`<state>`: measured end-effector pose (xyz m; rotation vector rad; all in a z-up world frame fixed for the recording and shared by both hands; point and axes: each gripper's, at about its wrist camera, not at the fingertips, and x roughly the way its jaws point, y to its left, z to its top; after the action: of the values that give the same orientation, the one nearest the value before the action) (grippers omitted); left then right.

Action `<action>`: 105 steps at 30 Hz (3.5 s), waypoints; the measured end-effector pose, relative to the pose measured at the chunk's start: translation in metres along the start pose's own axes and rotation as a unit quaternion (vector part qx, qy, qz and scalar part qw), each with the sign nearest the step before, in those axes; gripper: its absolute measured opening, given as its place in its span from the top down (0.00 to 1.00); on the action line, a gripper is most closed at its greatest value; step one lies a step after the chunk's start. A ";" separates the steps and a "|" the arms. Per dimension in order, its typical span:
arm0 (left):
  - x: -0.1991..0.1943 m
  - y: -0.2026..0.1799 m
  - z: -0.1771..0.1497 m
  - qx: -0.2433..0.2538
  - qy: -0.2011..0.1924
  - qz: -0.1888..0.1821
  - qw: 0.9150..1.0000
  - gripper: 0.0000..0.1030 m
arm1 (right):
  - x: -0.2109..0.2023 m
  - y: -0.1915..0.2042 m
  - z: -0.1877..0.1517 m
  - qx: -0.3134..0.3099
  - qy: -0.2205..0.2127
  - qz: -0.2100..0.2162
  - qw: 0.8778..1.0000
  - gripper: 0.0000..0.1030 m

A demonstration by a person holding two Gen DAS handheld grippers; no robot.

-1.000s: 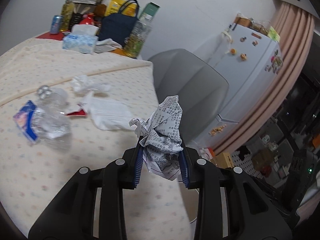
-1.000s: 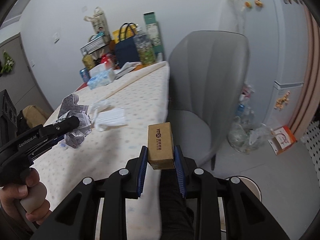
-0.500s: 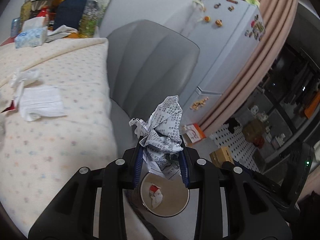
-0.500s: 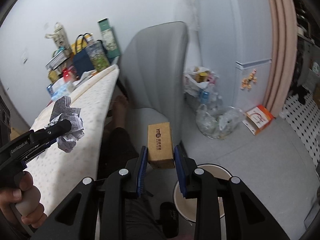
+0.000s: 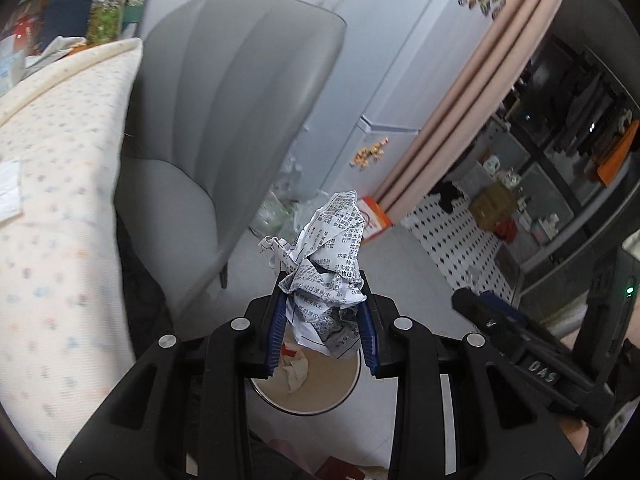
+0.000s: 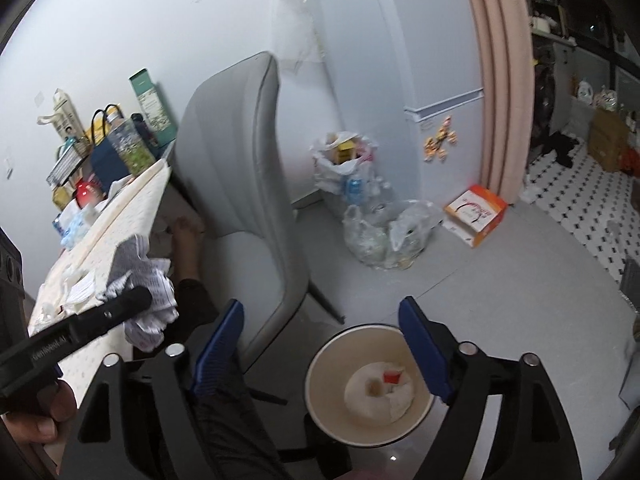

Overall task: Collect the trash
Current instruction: 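Carry the crumpled paper and cardboard box in both tools over the white bin, then open both tools to drop the paper and box into the bin, then move both tools back over the table toward the plastic water bottle, then close the left tool on the plastic water bottle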

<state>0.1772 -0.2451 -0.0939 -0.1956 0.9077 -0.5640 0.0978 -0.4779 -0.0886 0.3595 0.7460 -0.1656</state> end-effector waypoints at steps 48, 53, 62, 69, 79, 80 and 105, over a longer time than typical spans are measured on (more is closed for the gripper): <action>-0.171 0.143 -0.007 -0.132 -0.165 0.120 0.970 0.06 | -0.014 0.121 0.004 -0.063 -0.005 0.075 0.995 0.07; -0.194 0.172 -0.020 -0.161 -0.186 0.140 0.959 0.06 | -0.013 0.158 -0.001 -0.087 0.004 0.095 0.992 0.07; -0.213 0.223 -0.043 -0.218 -0.205 0.176 0.938 0.12 | -0.005 0.222 -0.013 -0.115 0.026 0.143 0.983 0.10; -0.217 0.254 -0.054 -0.256 -0.206 0.188 0.926 0.29 | 0.013 0.254 -0.019 -0.122 0.054 0.172 0.976 0.22; -0.203 0.279 -0.053 -0.291 -0.204 0.190 0.915 0.49 | 0.035 0.307 -0.024 -0.156 0.069 0.195 0.966 0.24; -0.201 0.281 -0.051 -0.293 -0.204 0.190 0.915 0.51 | 0.037 0.311 -0.025 -0.158 0.071 0.195 0.965 0.24; -0.248 0.286 -0.068 -0.296 -0.236 0.191 0.905 0.70 | 0.090 0.403 -0.058 -0.257 0.123 0.203 0.937 0.86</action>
<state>0.1118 0.1336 -0.0763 -0.6591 0.5917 0.1460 0.2361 -0.0841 -0.0851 0.0258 0.9133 0.4700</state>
